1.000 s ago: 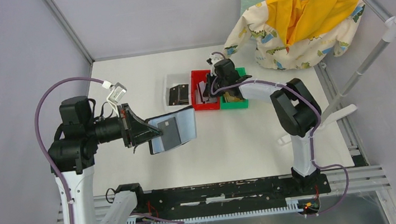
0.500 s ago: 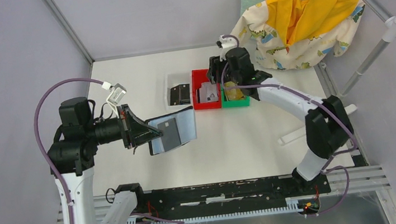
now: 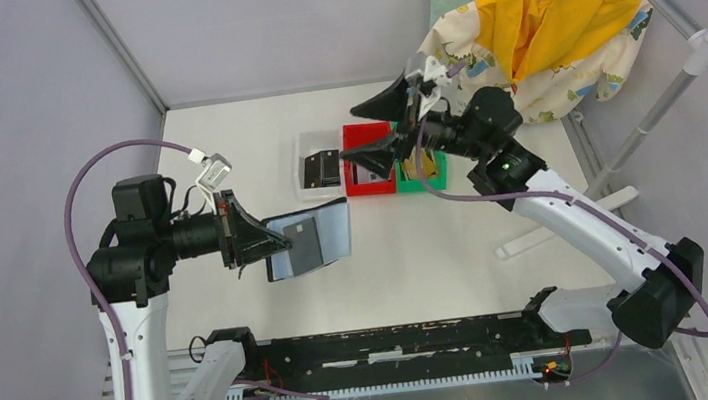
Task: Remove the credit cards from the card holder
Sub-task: Remove the credit card from the card holder.
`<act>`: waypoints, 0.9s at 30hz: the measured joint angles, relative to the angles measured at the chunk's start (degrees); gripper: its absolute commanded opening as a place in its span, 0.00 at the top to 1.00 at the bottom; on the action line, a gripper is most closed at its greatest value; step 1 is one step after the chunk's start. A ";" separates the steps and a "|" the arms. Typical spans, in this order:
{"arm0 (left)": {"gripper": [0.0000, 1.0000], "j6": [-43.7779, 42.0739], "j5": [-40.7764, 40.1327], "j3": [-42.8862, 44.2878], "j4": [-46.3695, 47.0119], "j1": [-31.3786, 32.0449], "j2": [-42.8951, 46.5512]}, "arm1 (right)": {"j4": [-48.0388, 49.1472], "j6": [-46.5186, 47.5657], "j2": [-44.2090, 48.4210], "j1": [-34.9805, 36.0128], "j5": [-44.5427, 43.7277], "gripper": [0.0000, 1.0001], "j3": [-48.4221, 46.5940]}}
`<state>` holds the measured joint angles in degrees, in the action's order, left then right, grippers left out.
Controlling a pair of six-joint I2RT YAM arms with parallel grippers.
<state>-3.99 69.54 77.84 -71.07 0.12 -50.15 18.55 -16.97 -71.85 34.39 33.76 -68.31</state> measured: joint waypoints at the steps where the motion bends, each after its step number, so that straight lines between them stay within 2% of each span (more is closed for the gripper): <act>1: 0.98 -0.76 0.11 0.00 -0.50 0.00 -0.02 | -0.02 0.66 -0.26 2.03 2.49 0.02 -0.42; 6: 0.98 -4.09 1.53 0.00 -3.19 0.00 -0.11 | -1.25 4.28 -3.56 10.01 11.82 0.02 -2.93; 10: 0.98 -6.99 2.62 0.02 -5.60 0.00 -0.11 | -1.01 4.52 -5.90 12.39 17.86 0.02 -2.95; 16: 0.98 -10.25 2.89 0.00 -7.15 0.00 -0.11 | -3.67 6.82 -9.38 15.47 21.40 0.02 -5.40; 20: 0.98 -12.20 2.73 0.00 -7.96 0.00 -0.11 | -7.26 8.96 -12.02 17.44 23.54 0.11 -7.69; 23: 0.98 -14.86 2.34 0.00 -9.33 0.00 -0.11 | -10.56 10.16 -14.53 18.27 24.94 0.25 -9.64; 25: 0.98 -16.74 1.86 0.00 -10.34 0.00 -0.11 | -11.85 10.56 -15.67 18.51 25.59 0.43 -10.01; 27: 0.98 -18.27 0.98 0.00 -11.28 0.00 -0.11 | -12.81 10.60 -16.87 18.49 26.47 0.75 -10.23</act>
<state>-22.26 70.52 77.84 -82.35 0.12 -50.26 5.74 -6.37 -88.73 52.88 60.23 -78.54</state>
